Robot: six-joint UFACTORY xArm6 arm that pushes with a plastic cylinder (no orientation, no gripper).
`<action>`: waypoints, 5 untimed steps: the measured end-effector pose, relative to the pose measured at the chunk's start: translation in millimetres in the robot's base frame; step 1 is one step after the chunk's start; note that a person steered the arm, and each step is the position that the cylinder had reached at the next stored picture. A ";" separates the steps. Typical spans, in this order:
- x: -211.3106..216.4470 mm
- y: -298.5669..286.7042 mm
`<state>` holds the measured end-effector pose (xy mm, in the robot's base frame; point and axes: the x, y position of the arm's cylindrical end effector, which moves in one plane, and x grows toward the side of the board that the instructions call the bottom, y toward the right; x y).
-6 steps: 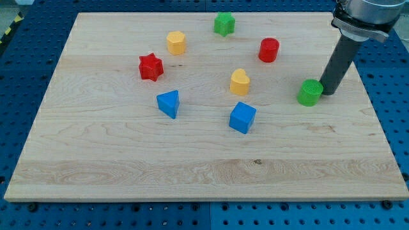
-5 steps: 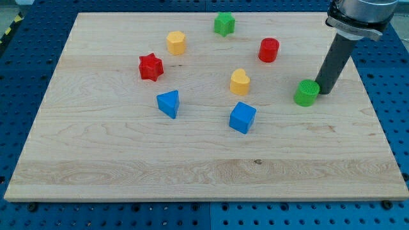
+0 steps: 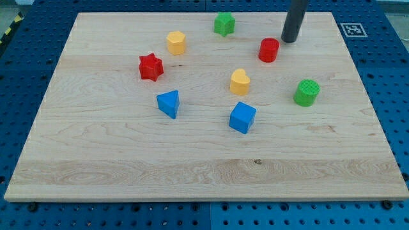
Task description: Slide the red circle down a bit
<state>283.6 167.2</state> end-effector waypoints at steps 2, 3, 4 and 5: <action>0.0 -40.3; 0.4 -40.4; 9.2 -42.8; 21.2 -42.7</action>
